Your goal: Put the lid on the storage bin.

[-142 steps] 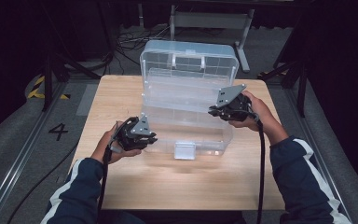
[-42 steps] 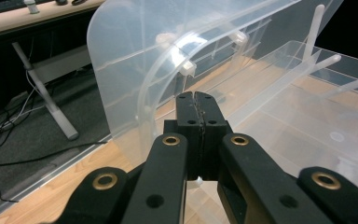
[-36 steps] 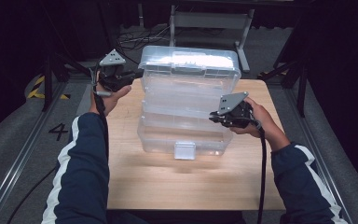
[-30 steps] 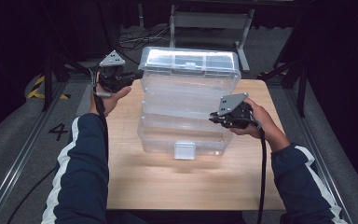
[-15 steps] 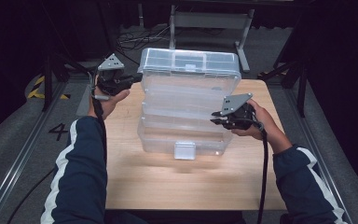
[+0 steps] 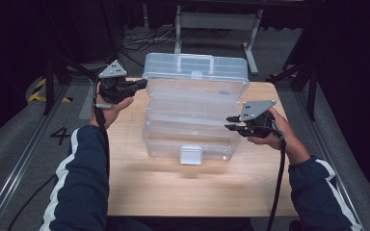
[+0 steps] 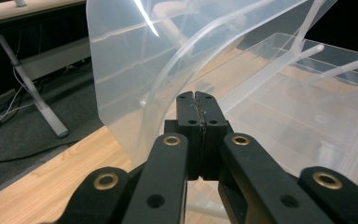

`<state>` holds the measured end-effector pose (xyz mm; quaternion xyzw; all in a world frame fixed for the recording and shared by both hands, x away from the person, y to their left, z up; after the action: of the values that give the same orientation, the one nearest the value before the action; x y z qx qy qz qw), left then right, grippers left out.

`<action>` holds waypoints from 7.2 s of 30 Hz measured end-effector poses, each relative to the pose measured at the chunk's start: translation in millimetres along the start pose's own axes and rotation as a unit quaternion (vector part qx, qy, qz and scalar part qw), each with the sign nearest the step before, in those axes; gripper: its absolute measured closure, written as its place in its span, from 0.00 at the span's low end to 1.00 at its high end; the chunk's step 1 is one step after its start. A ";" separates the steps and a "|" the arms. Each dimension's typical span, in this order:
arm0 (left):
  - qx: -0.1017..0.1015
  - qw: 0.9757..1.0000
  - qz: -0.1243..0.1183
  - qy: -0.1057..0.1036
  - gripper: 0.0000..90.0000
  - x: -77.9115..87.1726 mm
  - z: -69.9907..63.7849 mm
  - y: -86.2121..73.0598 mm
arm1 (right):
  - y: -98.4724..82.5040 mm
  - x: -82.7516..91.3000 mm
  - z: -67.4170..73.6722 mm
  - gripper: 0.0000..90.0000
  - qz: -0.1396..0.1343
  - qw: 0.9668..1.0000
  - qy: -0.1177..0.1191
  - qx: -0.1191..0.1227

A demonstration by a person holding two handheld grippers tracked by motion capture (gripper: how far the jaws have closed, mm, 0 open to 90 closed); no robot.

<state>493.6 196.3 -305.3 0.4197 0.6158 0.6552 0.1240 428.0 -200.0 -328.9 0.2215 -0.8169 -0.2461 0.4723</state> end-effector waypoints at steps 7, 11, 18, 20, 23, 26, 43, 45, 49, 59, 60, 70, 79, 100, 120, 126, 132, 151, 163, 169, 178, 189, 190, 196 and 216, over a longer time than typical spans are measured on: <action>-0.002 1.000 0.000 -0.007 1.00 1.7 -3.9 -6.1 | -9.2 9.2 4.0 0.84 -0.009 1.000 -0.014 -0.014; -0.002 1.000 -0.003 -0.010 1.00 4.2 -5.3 -8.9 | -13.6 13.3 3.9 0.84 -0.015 0.999 -0.020 -0.024; -0.012 1.000 0.003 -0.012 1.00 8.2 -9.4 -14.9 | -27.4 24.4 4.9 0.84 -0.022 0.998 -0.047 -0.048; -0.018 1.000 0.003 -0.012 1.00 9.5 -9.8 -15.9 | -31.3 25.1 4.5 0.84 -0.023 0.997 -0.049 -0.054; -0.022 1.000 0.006 -0.011 1.00 10.8 -11.8 -17.5 | -36.3 24.0 6.3 0.84 -0.020 0.997 -0.046 -0.060; -0.021 1.000 0.008 -0.013 1.00 11.7 -13.0 -19.4 | -40.0 22.0 8.0 0.83 -0.016 0.997 -0.044 -0.064; -0.039 0.998 0.037 -0.013 1.00 13.9 -19.5 -30.7 | -65.9 18.6 6.2 0.71 -0.008 0.991 -0.069 -0.114; -0.040 0.998 0.039 -0.015 1.00 13.8 -20.5 -32.5 | -68.2 17.8 6.8 0.70 -0.009 0.990 -0.071 -0.119; -0.043 0.998 0.047 -0.020 1.00 14.2 -22.9 -37.2 | -73.3 15.0 8.4 0.66 -0.008 0.989 -0.072 -0.128; -0.057 0.995 0.075 -0.031 1.00 19.4 -28.0 -51.9 | -80.4 8.8 10.7 0.64 0.002 0.988 -0.067 -0.140; -0.058 0.995 0.077 -0.032 1.00 19.7 -28.2 -53.7 | -80.4 8.4 10.8 0.64 0.004 0.988 -0.067 -0.141; -0.061 0.994 0.087 -0.026 1.00 21.4 -33.2 -66.8 | -87.8 3.6 9.6 0.61 0.017 0.984 -0.079 -0.159; -0.071 0.993 0.092 -0.021 1.00 21.8 -37.8 -74.8 | -90.8 1.3 11.9 0.59 0.016 0.984 -0.074 -0.162; -0.077 0.990 0.119 -0.024 1.00 20.8 -44.6 -99.9 | -90.1 -7.0 22.7 0.55 0.025 0.986 -0.050 -0.154; -0.068 0.988 0.137 -0.020 1.00 18.2 -44.8 -113.7 | -92.9 -7.5 24.7 0.55 0.025 0.986 -0.049 -0.160; -0.064 0.987 0.145 -0.016 1.00 19.5 -43.2 -119.2 | -93.9 -6.9 26.5 0.55 0.025 0.986 -0.048 -0.160; -0.060 0.987 0.148 -0.015 1.00 20.4 -42.4 -123.2 | -94.7 -7.2 27.2 0.55 0.024 0.986 -0.049 -0.159; -0.060 0.987 0.150 -0.013 1.00 21.3 -39.7 -131.6 | -96.7 -8.2 28.6 0.54 0.026 0.986 -0.050 -0.157; -0.067 0.985 0.156 0.001 0.92 24.8 -38.7 -136.8 | -100.8 -6.2 31.4 0.53 0.044 0.986 -0.056 -0.149; -0.069 0.984 0.167 0.012 0.87 29.5 -36.2 -144.8 | -104.2 -5.0 33.1 0.52 0.053 0.986 -0.059 -0.146; -0.074 0.979 0.189 0.034 0.70 33.5 -32.9 -161.0 | -114.4 -2.6 36.6 0.50 0.065 0.985 -0.065 -0.144; -0.074 0.969 0.228 0.064 0.47 36.1 -27.7 -187.4 | -136.8 7.7 46.9 0.47 0.058 0.983 -0.076 -0.157; -0.072 0.969 0.229 0.061 0.46 36.8 -27.5 -189.8 | -139.0 8.2 47.4 0.46 0.058 0.982 -0.077 -0.160; -0.062 0.965 0.246 0.066 0.38 40.1 -24.5 -207.6 | -159.4 9.0 56.9 0.42 0.066 0.978 -0.077 -0.181; 0.036 0.979 0.194 0.044 0.18 55.7 -16.9 -236.3 | -216.3 9.9 93.7 0.29 0.055 0.956 -0.083 -0.275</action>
<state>363.7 272.1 -496.5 0.5060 0.5506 0.6622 -0.0480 369.0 -356.7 -495.1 0.0169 -0.7648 -0.4523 0.4584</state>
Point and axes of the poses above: each handheld gripper's, and its own axes: x roughly backward along the jaws, y roughly out of its top, z roughly to its left, the point moved 2 cm from there along -x, roughly forward along the jaws, and after that the axes turned 9 degrees about x, right-handed, at the moved point
